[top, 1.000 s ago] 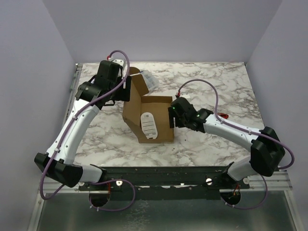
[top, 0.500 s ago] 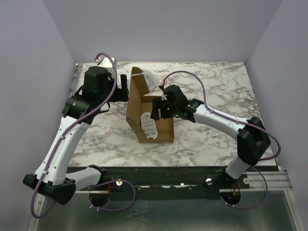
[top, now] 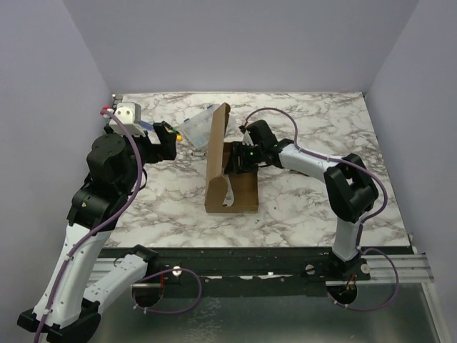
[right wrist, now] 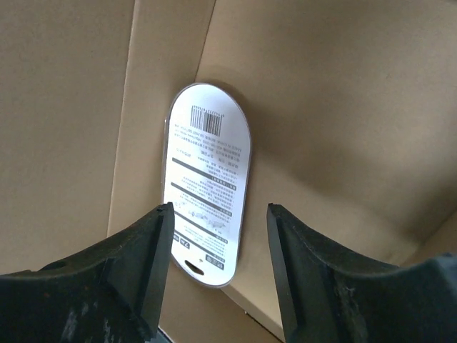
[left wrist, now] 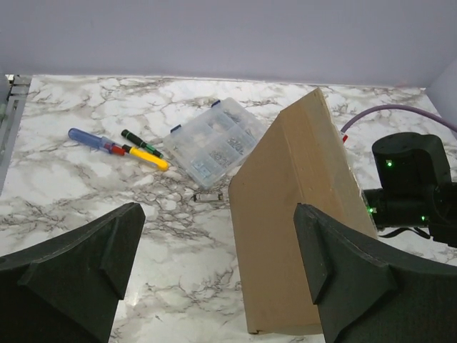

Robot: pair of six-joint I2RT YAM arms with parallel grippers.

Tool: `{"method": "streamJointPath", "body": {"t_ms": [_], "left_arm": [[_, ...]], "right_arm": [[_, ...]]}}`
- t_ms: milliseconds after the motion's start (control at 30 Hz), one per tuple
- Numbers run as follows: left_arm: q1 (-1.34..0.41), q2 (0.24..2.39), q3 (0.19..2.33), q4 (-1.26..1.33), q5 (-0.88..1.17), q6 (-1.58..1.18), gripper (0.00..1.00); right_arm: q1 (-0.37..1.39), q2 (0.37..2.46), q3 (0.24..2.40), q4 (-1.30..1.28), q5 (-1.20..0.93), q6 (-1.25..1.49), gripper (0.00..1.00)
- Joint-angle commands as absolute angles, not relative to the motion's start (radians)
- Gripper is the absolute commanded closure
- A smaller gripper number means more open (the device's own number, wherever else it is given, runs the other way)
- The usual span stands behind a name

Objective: Unpack the express box

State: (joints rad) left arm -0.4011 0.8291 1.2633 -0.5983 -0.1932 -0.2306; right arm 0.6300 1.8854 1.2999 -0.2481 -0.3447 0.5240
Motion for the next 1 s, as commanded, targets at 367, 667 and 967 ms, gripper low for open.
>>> {"method": "streamJointPath", "body": {"t_ms": [367,667,967], "left_arm": [[-0.397,0.891,1.167,-0.479,0.033,-0.291,0.02],[-0.398,0.89,1.153,-0.465,0.007,-0.313,0.02],[-0.398,0.949,1.19,-0.421,0.008,-0.31,0.02]], "right_arm": [[0.635,1.949,1.346,-0.258,-0.398,0.571,0.41],[0.635,1.976,1.277,-0.146,-0.414,0.627,0.45],[0.635,2.046,1.298,-0.133,-0.415,0.639,0.47]]}}
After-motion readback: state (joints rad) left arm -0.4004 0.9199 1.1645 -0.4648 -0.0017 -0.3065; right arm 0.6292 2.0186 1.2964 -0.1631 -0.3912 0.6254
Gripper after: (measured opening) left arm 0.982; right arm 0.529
